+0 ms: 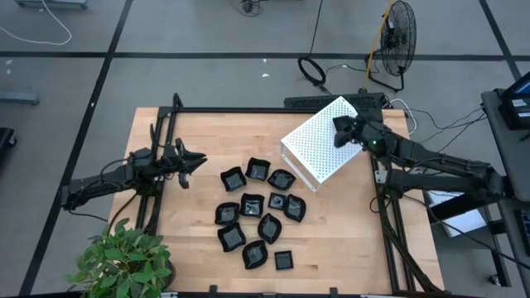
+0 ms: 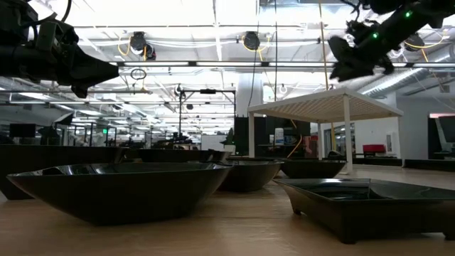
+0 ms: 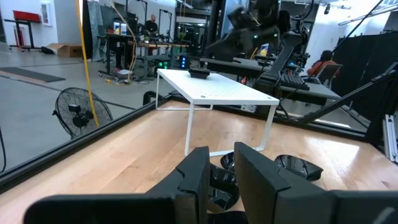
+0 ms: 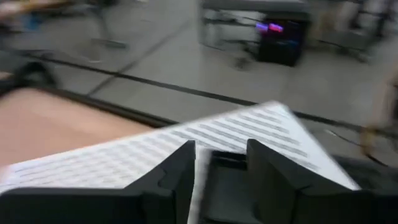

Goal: Pick & Place Mini shaped plates
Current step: Stack the black square plate on top of the black square plates on the shelf

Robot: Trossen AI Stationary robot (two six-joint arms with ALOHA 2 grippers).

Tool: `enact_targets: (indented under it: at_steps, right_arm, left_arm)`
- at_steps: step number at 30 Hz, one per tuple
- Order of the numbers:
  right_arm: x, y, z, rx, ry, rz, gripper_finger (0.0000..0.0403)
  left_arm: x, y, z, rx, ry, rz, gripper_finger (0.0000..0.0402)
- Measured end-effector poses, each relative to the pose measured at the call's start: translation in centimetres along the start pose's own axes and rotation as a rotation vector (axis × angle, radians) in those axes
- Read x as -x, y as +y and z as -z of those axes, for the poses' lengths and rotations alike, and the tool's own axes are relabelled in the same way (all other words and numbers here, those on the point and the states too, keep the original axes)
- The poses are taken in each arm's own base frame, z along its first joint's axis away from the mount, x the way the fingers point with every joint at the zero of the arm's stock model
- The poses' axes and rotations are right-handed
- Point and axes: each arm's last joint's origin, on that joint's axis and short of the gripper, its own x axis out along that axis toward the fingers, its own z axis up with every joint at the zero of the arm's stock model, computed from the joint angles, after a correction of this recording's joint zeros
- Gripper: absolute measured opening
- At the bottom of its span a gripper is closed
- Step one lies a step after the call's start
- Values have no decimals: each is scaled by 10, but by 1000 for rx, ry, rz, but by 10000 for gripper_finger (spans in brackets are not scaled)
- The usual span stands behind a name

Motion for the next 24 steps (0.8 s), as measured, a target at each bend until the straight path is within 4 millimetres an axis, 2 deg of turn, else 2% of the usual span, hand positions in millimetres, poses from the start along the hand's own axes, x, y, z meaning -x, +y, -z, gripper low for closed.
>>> enact_targets:
  at_steps: [4, 9, 12, 15, 18, 20, 24]
  right_arm:
    - [5, 15, -12, -68, -76, -251, 147]
    - [18, 42, -27, -169, -149, -729, 148]
    - [31, 65, -31, -166, -195, -1055, 150]
    - [47, 96, -24, -125, -257, -1295, 155]
    - [65, 131, -4, -18, -294, -1440, 170]
    - [81, 156, 11, 67, -265, -1471, 184]
    - [117, 207, 28, 318, -103, -1344, 205]
  left_arm:
    - [0, 0, 0, 0, 0, 0, 77]
    - [0, 0, 0, 0, 0, 0, 76]
    - [0, 0, 0, 0, 0, 0, 77]
    - [0, 0, 0, 0, 0, 0, 77]
    - [0, 0, 0, 0, 0, 0, 77]
    - [0, 0, 0, 0, 0, 0, 76]
    - [0, 0, 0, 0, 0, 0, 77]
